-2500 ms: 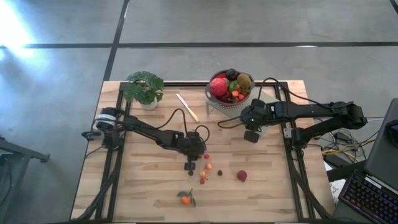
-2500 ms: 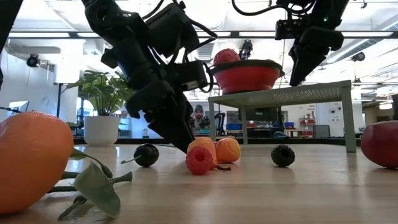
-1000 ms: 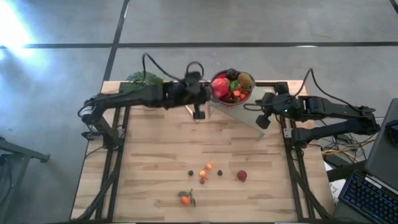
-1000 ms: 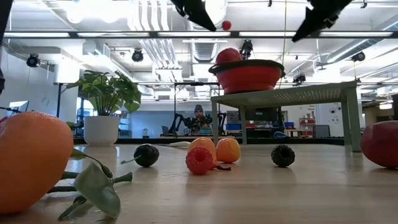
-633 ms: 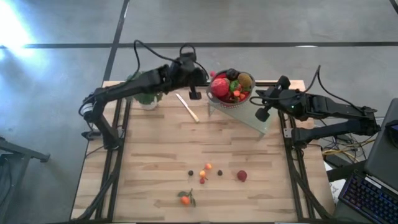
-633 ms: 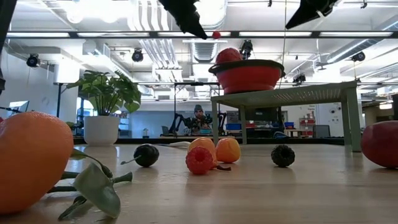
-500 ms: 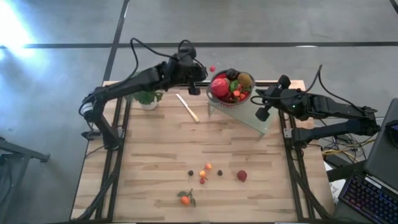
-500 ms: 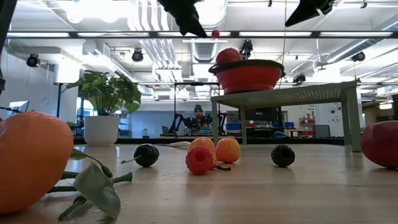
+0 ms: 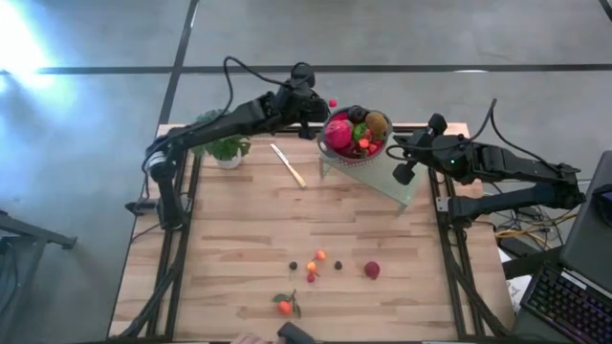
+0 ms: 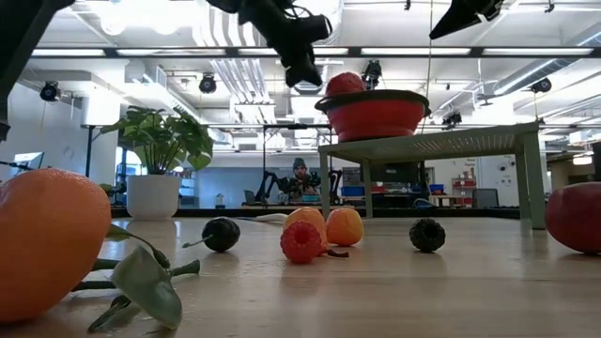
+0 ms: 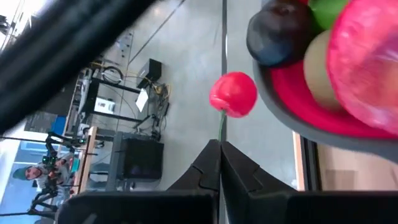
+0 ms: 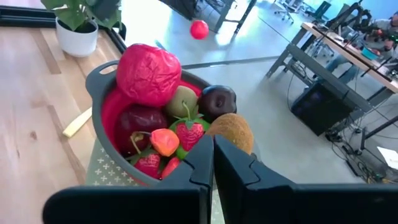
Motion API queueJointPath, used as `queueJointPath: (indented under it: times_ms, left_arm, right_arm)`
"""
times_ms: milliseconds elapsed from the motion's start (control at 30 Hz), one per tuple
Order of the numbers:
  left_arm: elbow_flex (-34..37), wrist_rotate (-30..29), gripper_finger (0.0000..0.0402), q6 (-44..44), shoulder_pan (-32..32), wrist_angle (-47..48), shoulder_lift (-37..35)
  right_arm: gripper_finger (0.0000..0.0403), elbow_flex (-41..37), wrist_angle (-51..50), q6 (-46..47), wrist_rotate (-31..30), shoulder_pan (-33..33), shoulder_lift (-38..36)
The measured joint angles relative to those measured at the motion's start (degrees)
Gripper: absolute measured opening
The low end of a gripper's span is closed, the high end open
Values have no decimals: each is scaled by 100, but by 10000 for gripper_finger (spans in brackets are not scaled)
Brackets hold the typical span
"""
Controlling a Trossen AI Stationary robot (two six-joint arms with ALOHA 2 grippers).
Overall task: Pick & Place Fruit
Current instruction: Put the red cherry into the red gray colander on the shelf
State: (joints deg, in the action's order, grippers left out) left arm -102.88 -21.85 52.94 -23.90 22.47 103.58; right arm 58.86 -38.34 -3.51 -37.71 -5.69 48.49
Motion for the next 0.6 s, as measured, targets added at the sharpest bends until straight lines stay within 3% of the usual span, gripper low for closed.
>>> queueJointPath:
  times_ms: [300, 600]
  left_arm:
    - [-112, -37, 1, 504, 49, 47, 471]
    - [-110, -85, 1, 1101, 210, -274, 485]
  right_arm:
    - [8, -10, -33, 2, 9, 4, -2]
    - [8, -14, -38, -59, 15, 2, -2]
